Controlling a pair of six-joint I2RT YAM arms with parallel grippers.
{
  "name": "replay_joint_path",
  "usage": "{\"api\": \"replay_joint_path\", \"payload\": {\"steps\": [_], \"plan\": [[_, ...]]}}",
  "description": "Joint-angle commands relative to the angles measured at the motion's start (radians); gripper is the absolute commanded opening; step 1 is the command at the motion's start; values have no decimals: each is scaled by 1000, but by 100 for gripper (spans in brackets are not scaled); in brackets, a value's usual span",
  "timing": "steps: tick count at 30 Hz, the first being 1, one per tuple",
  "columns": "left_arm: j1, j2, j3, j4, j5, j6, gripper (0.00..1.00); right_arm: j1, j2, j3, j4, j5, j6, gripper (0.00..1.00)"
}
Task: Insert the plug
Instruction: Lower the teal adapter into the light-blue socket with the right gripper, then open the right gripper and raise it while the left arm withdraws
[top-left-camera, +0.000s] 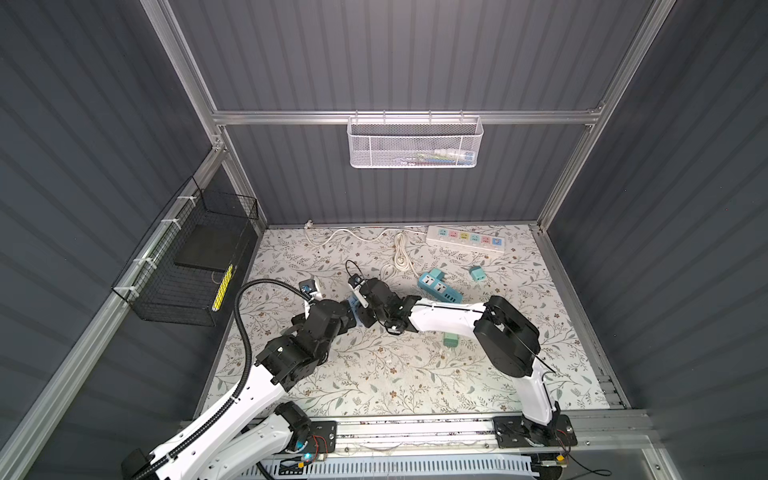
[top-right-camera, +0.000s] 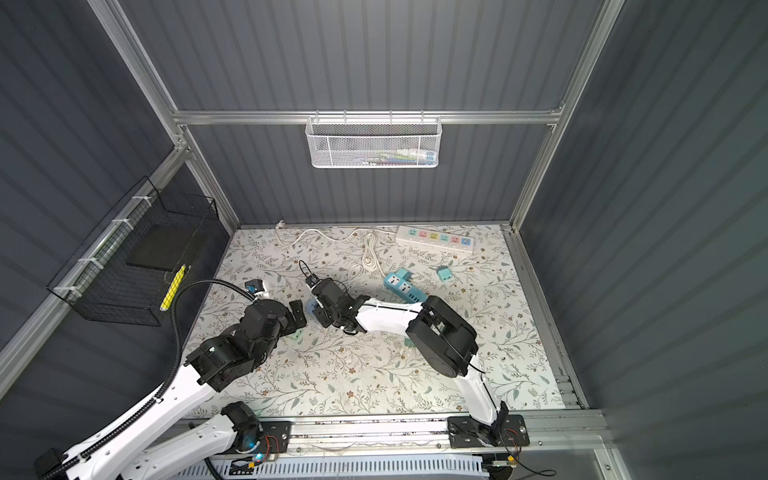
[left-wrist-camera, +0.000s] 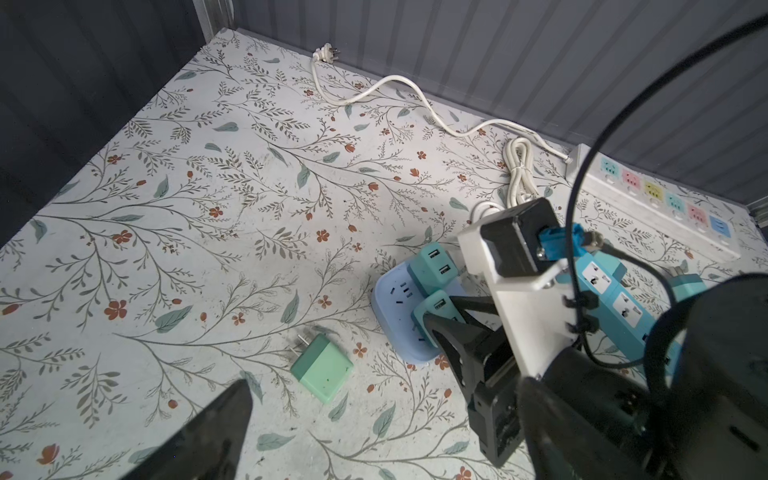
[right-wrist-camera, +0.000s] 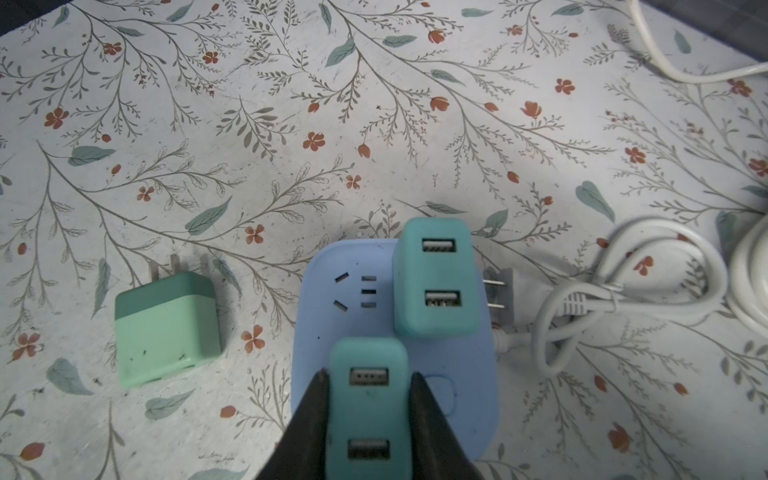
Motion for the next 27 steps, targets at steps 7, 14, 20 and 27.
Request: {"api": "replay_joint_path", "payload": {"steps": [7,14,20,27], "plan": [[38,-7,36,19,44,18,100,-2,122,0,-182,-43,-13,17],[38,-5,68,10,44,33,100,-7,49,80,-248,-22,-18,37],[40,-12,86,-5,56,30,100,-10,-5,143,-268,-61,-8,65],[40,-47,76,-9,56,18,100,-36,-90,106,-244,-59,1,68]]}}
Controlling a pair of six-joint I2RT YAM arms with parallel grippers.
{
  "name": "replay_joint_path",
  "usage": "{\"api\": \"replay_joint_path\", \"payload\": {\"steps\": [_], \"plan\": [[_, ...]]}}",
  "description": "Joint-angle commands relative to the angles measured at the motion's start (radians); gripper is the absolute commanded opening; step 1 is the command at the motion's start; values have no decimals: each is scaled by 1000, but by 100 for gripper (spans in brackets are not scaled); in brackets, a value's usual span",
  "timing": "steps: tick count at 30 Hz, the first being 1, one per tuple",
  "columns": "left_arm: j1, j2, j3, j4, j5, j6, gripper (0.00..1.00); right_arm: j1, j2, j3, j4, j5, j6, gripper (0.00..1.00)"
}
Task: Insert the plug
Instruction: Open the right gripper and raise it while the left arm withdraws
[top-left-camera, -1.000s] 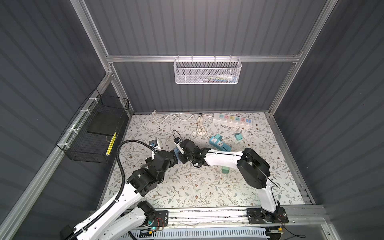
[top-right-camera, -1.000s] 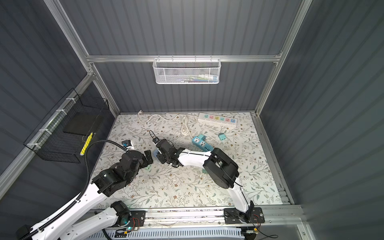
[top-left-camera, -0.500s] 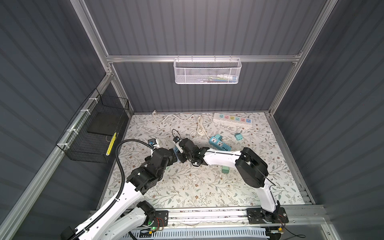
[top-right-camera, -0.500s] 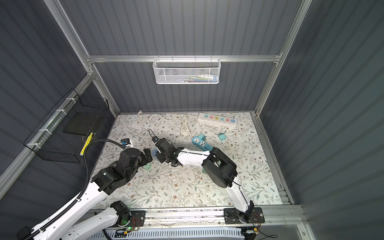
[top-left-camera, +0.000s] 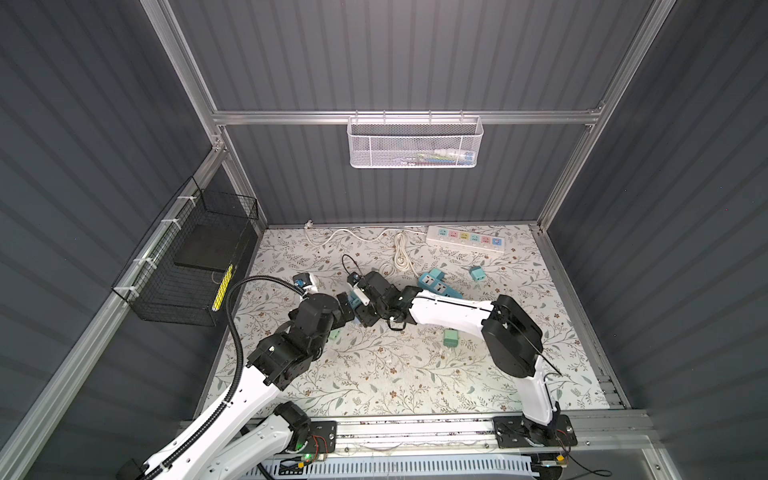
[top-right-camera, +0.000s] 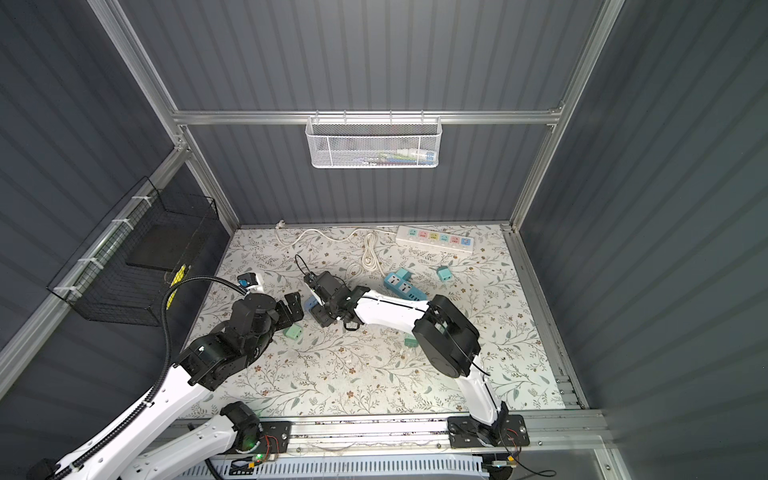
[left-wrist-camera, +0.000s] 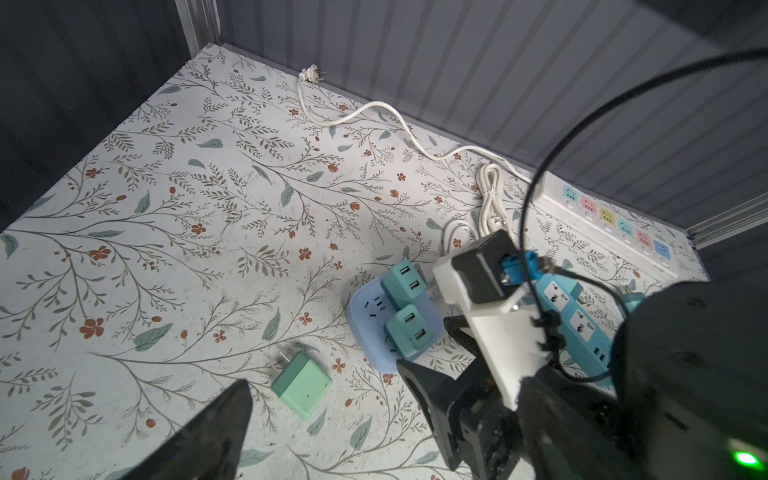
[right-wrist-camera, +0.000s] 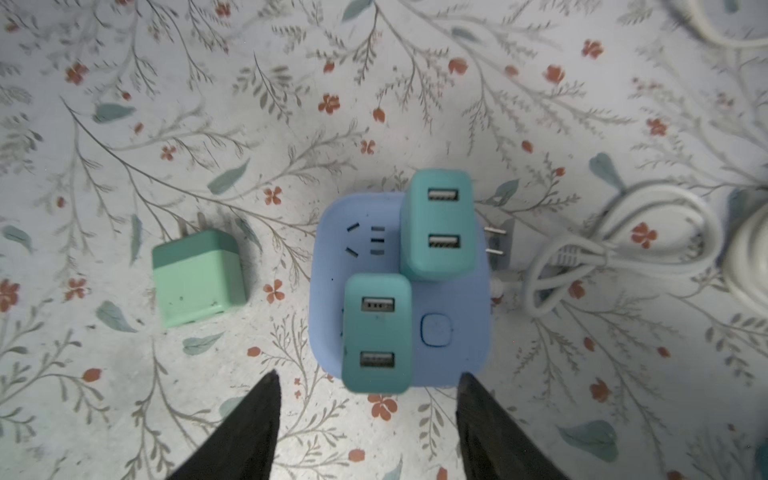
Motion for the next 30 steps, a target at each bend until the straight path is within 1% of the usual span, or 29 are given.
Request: {"api": "replay_joint_path", "payload": {"steps": [1,6,15,20,23,27,29,30], "plan": [[10,-18,16,-16,3,3,100,-30,-31,-4,-9,1,14,68],[10,-5,14,-7,12,-1,100,-52,23,35,-41,-5,14,67],[10,1,15,-9,14,3,100,-64,73,22,-46,-15,25,67],[10,17,15,2,20,4,100,-79,22,4,-44,-33,48,67],[10,30,17,11,22,11,100,-101,-35,-16,-34,-86,101,68],[12,42,20,18,24,16,100,-155,-90,-75,1,-169,213,69],[13,43,16,23,24,15,100,-184,-100,-117,24,-199,264,65],[15,43,15,24,26,16,100,-198,-102,-139,36,-211,288,60]]}}
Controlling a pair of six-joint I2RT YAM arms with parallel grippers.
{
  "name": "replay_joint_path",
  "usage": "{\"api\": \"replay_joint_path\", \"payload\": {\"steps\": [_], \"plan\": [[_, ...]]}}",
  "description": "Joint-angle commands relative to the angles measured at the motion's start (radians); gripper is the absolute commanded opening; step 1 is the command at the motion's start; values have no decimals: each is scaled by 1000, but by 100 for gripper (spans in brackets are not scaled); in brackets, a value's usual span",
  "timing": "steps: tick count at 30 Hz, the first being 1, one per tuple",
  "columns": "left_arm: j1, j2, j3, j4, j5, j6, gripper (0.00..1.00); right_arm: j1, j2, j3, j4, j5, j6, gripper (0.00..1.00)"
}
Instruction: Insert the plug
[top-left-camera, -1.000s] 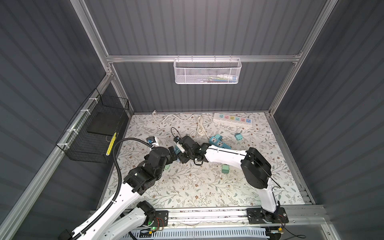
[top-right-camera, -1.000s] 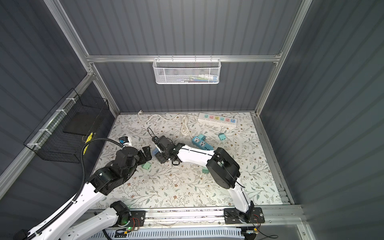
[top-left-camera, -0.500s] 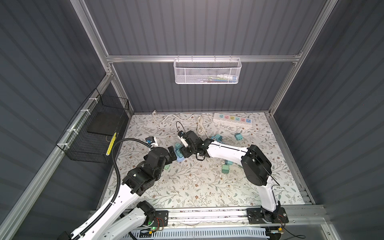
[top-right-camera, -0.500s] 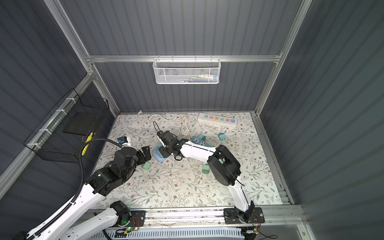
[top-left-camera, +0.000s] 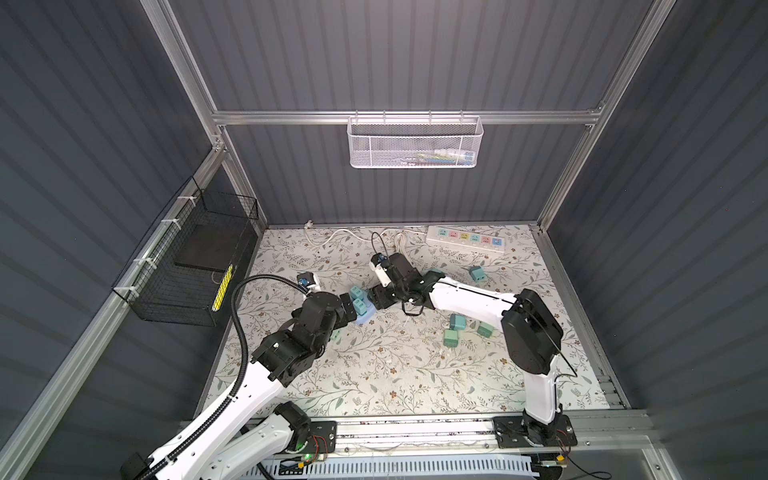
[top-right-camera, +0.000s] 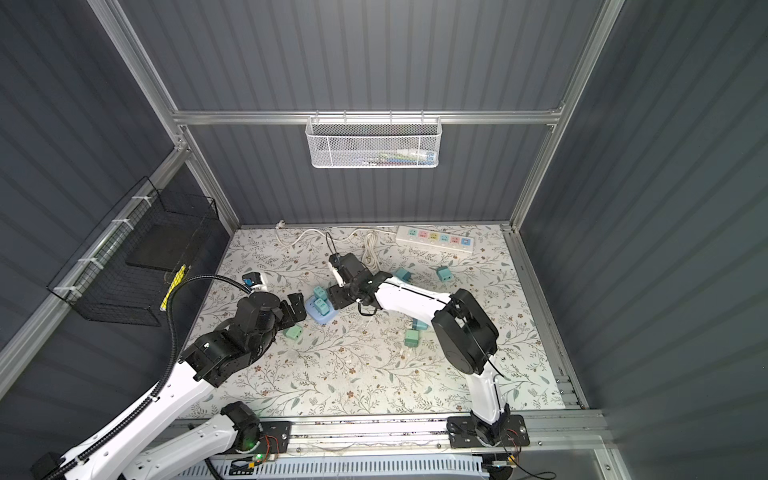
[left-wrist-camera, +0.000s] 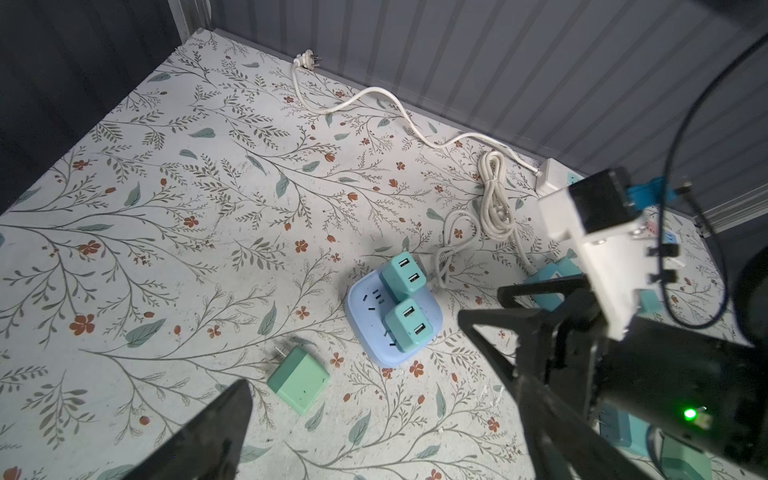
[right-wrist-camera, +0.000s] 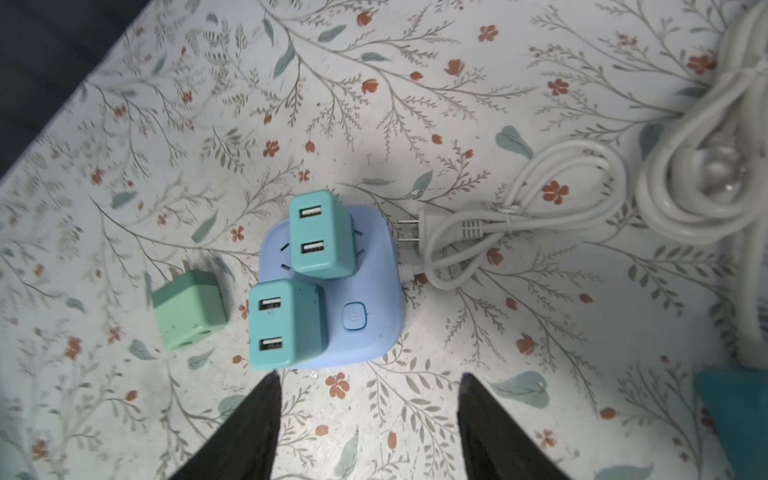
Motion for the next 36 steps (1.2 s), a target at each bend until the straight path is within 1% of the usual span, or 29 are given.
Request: {"api": "replay_joint_path", "payload": {"steps": [1,3,4,6,10,12,15,21,23,27,29,31,34,36], "plan": [[11,-1,16,19,6,15,100,-46,-9,-66,23,-80,126,53],[13,0,17,19,6,19,100,-56,-1,-88,25,-106,155,40],[14,4,19,19,6,23,100,-56,4,-95,26,-117,166,35],[16,10,23,19,8,29,100,-56,17,-108,32,-145,193,33],[20,23,26,20,14,34,100,-54,44,-126,63,-198,257,35],[22,28,24,24,21,34,100,-49,63,-119,72,-224,273,37],[25,35,24,27,24,33,100,-42,96,-98,71,-248,296,38],[31,32,22,25,25,37,100,-31,154,-55,74,-254,333,40],[35,40,27,26,29,42,100,-31,173,-35,80,-254,345,42],[40,68,30,47,48,62,100,-54,211,60,25,-232,328,42],[44,110,51,54,46,95,100,-77,164,54,14,-222,310,42],[52,182,99,46,46,131,100,-105,84,7,9,-204,288,44],[60,323,209,34,45,197,100,-148,-54,-79,-21,-174,248,49],[70,434,292,36,66,254,99,-184,-149,-154,-45,-144,235,52]]}}
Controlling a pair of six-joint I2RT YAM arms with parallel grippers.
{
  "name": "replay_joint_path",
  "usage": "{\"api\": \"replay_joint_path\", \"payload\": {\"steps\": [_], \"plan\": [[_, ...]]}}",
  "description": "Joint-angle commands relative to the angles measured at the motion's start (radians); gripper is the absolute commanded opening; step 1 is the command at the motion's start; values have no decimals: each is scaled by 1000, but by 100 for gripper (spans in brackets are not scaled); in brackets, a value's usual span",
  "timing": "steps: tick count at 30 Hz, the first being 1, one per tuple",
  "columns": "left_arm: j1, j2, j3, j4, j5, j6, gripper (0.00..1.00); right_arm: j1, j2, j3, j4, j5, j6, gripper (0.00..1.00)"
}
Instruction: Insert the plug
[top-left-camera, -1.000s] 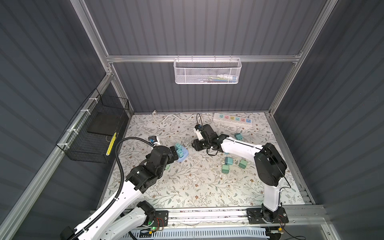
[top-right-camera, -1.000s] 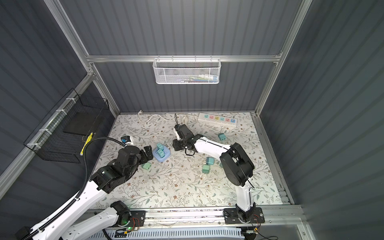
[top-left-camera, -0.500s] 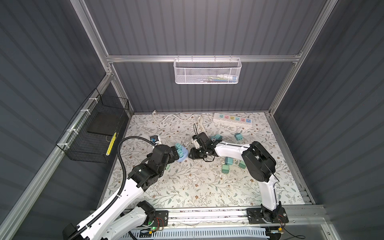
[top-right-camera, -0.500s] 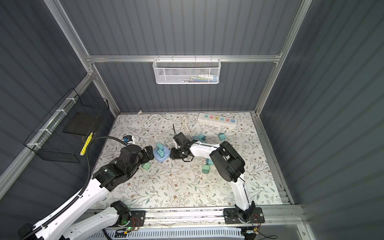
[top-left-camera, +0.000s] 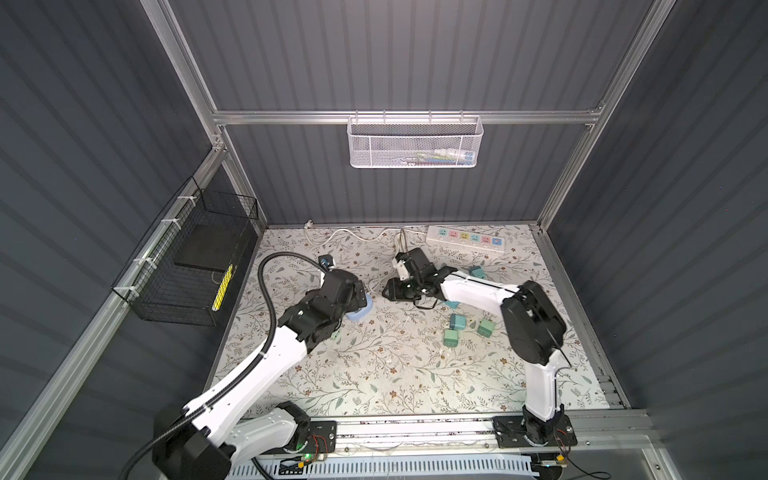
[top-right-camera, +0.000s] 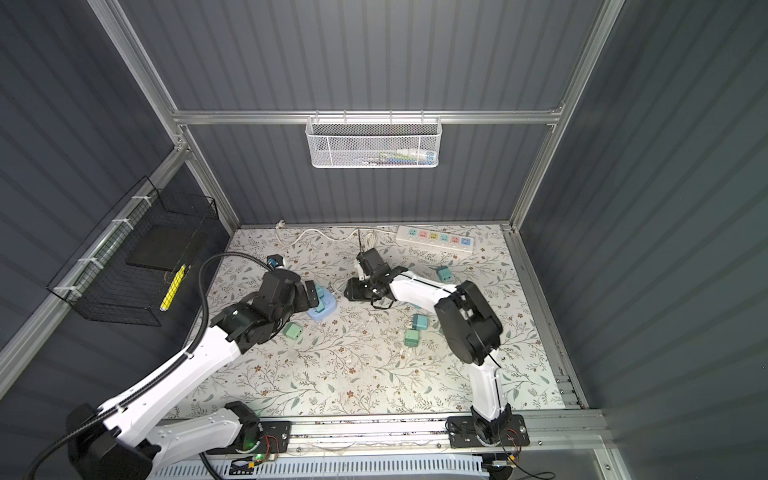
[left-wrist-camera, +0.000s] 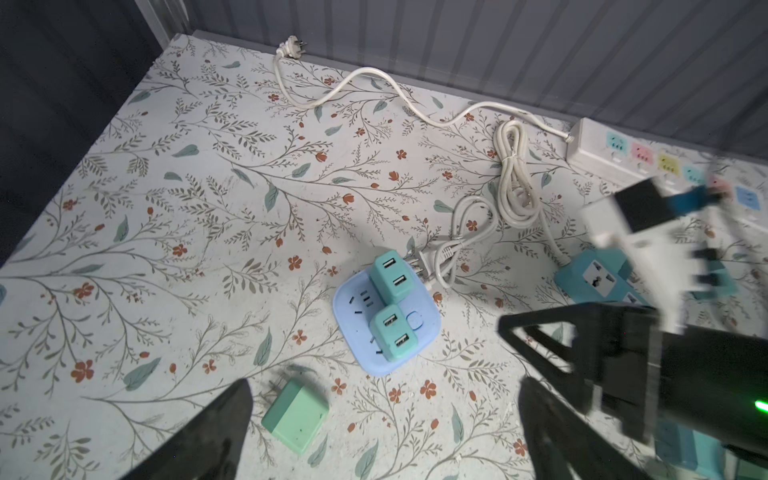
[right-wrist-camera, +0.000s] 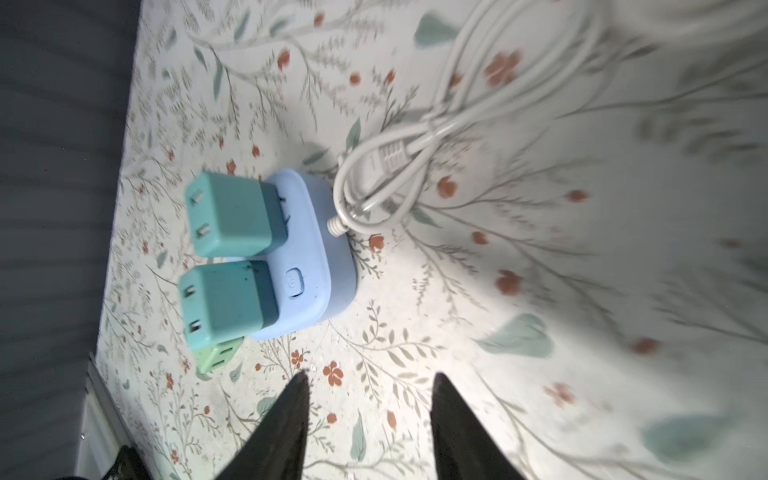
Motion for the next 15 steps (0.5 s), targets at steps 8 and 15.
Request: {"api": "replay_joint_path", "payload": {"steps": [8,15], "plan": [[12,546,434,-126,73,292,74,-166,-436,-282,-112,133,-65,57],[12,788,554,-141,81,409,62,-211,-536,-348,-132,132,-86,62]]}}
